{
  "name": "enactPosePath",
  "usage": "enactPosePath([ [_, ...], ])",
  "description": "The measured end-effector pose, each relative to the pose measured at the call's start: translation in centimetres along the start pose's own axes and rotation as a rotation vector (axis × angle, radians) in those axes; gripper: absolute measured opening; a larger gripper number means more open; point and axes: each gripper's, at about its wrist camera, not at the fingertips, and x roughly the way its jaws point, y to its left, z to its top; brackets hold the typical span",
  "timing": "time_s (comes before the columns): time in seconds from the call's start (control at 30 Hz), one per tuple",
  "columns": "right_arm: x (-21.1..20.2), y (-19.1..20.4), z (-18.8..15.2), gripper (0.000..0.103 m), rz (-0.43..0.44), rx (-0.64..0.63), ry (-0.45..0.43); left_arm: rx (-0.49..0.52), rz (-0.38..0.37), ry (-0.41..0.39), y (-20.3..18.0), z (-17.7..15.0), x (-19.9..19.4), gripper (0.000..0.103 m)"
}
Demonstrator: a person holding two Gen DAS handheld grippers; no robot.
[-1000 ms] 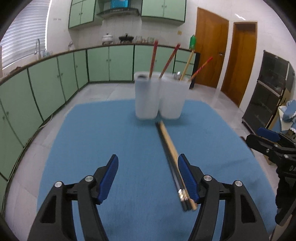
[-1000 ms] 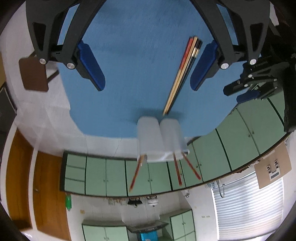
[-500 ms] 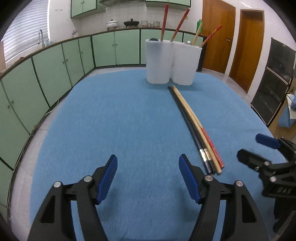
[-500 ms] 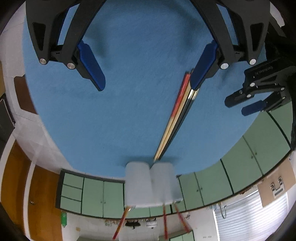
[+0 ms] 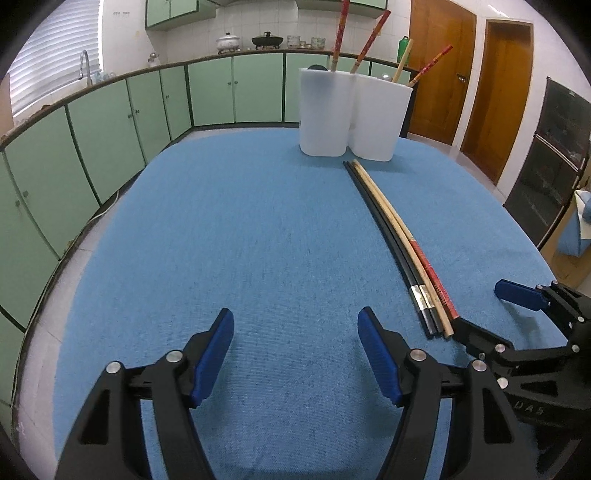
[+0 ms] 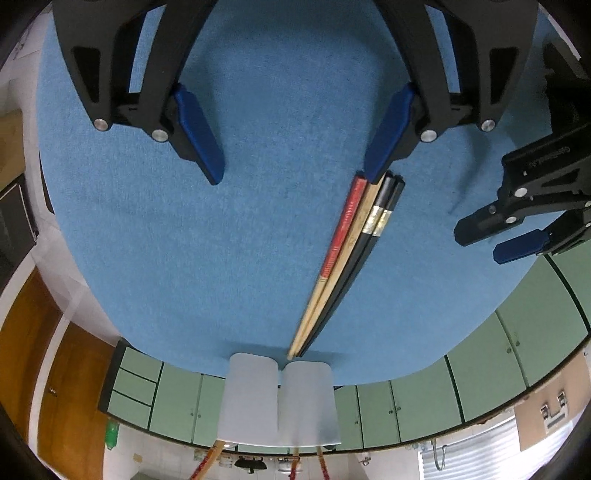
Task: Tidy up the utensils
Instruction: 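Grasp a red-patterned chopstick from the bundle with the right tool, then grasp a black chopstick with the left tool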
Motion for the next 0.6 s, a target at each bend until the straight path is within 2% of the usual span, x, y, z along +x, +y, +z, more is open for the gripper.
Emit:
enactPosePath([
  [0.17, 0.2, 0.16, 0.37, 0.071, -0.001, 0.016, 0.002, -0.007, -0.004, 0.0, 0.08, 0.0, 0.06, 0.069],
  [0.27, 0.25, 0.43, 0.66, 0.061, 0.001, 0.017, -0.003, 0.0, -0.002, 0.001, -0.02, 0.01, 0.1, 0.069],
  [0.37, 0.28, 0.83, 0.8, 0.047, 0.013, 0.015, -0.009, 0.004, -0.003, 0.002, -0.16, 0.05, 0.15, 0.069],
  [0.43, 0.24, 1.04, 0.85, 0.025, 0.027, 0.006, -0.013, 0.006, -0.004, 0.003, -0.26, 0.03, 0.16, 0.069],
  [0.5, 0.16, 0.96, 0.79, 0.011, 0.044, 0.01, -0.013, 0.008, -0.007, 0.004, -0.36, 0.0, 0.12, 0.069],
  [0.53, 0.13, 0.84, 0.76, 0.006, 0.054, 0.012, -0.011, 0.009, -0.01, 0.004, -0.45, 0.0, 0.14, 0.069],
  [0.6, 0.0, 0.5, 0.64, 0.006, 0.063, 0.012, -0.012, 0.012, -0.022, 0.007, -0.79, 0.05, 0.14, 0.069],
])
